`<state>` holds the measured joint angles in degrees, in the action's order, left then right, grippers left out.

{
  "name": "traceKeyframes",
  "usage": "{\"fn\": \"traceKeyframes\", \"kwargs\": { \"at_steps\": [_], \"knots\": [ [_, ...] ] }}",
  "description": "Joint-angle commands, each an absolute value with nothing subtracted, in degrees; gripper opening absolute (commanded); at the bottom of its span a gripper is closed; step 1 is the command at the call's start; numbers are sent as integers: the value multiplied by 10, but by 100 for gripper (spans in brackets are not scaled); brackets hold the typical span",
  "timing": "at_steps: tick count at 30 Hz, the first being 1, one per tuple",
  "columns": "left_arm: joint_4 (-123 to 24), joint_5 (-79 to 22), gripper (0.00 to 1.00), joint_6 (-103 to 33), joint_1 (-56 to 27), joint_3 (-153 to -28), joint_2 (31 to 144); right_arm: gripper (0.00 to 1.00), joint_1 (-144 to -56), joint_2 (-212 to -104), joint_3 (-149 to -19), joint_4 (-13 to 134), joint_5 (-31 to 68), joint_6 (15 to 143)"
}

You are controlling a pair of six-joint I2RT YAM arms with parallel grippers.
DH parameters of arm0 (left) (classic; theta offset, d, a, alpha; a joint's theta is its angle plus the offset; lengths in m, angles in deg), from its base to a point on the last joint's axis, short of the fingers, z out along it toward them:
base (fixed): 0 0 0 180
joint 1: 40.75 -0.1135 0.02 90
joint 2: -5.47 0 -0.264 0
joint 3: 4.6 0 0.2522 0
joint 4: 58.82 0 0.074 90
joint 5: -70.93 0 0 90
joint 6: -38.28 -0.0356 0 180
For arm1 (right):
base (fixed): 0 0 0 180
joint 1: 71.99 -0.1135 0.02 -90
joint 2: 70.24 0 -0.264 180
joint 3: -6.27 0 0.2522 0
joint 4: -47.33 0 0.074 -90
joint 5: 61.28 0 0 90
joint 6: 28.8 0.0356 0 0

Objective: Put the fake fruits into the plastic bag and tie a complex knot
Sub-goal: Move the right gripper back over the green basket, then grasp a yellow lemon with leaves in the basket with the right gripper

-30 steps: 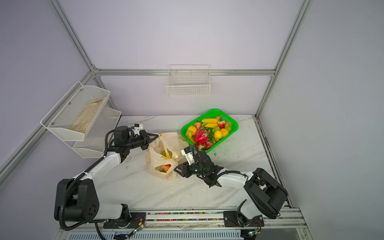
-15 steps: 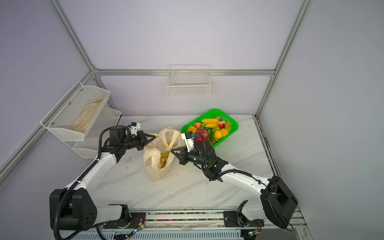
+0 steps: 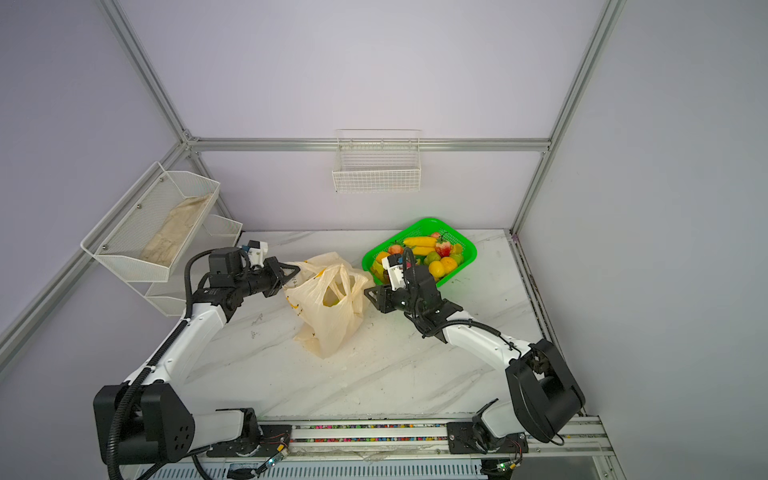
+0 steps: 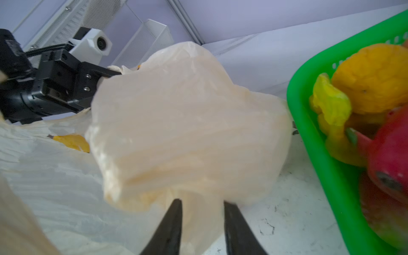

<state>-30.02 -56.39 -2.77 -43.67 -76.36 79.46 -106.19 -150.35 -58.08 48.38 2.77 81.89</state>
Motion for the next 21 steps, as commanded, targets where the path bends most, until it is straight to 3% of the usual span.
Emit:
{"fn": "traceKeyframes", "kwargs": {
  "at_steps": [1, 4, 6, 11, 17, 21],
  "knots": [
    [-352, -556, 0, -7, -452, -765, 769, 45, -1024, -1442, -608, 570, 38, 759],
    [-356, -568, 0, -10, -452, -761, 774, 53, -971, -1419, -623, 617, 77, 738],
    [-356, -580, 0, -11, -452, -761, 780, 64, -933, -1419, -640, 646, 126, 724],
    [-363, -600, 0, -10, -452, -756, 786, 78, -859, -1480, -698, 687, 259, 693],
    [-373, -606, 0, -7, -451, -748, 781, 88, -852, -1614, -802, 763, 356, 647],
    [-376, -610, 0, -5, -451, -747, 779, 88, -861, -1667, -834, 779, 349, 638]
  ]
}}
